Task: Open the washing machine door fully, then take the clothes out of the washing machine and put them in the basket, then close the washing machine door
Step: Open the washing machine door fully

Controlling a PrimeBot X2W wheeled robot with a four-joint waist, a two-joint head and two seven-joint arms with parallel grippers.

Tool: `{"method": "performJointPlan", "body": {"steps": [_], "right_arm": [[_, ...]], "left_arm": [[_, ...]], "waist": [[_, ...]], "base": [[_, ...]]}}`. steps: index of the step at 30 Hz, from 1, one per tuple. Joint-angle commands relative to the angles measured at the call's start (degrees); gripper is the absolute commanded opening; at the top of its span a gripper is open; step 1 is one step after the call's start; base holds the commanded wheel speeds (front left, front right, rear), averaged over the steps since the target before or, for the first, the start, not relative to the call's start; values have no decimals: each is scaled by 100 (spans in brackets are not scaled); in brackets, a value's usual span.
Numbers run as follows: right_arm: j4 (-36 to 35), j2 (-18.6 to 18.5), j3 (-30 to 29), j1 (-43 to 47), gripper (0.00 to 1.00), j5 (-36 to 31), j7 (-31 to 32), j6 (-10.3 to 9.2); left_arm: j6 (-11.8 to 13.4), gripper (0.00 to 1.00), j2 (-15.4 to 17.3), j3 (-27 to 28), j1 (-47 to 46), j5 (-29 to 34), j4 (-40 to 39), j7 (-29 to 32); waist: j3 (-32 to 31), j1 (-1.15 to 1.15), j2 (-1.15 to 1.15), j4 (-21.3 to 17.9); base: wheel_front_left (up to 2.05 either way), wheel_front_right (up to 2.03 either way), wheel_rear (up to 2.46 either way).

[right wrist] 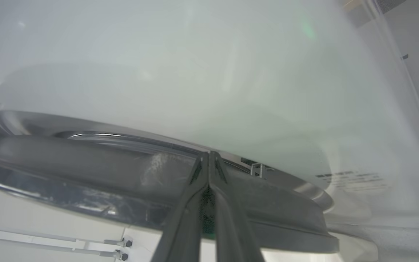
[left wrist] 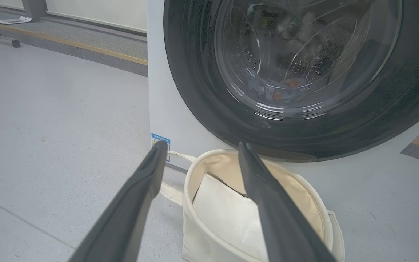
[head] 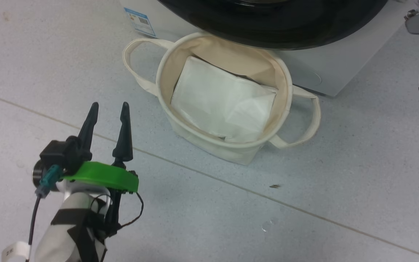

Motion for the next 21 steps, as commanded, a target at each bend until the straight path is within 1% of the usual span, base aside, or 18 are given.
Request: {"method": "performJointPlan", "body": {"steps": [1, 6, 10, 21], "right_arm": [[-156, 119, 60, -224, 0, 51, 38, 2], [-129, 223, 300, -256, 0, 175, 155, 2], [-229, 258, 472, -89, 0, 314, 179, 2], [-904, 379, 1018, 999, 0, 920, 521, 2]], "left_arm": [[-32, 100, 120, 241, -164, 66, -135, -67], [-133, 100, 3, 380, -182, 155, -87, -67], [-188, 100, -59, 514, -132, 233, 1, -67], [-312, 100, -136, 755, 93, 433, 200, -68]], "waist": [[6, 0, 0, -7], [4, 0, 0, 16], [-95, 0, 0, 17], [-626, 0, 0, -98]], "base": [[0, 0, 0], [0, 0, 0], [0, 0, 0], [0, 0, 0]]}}
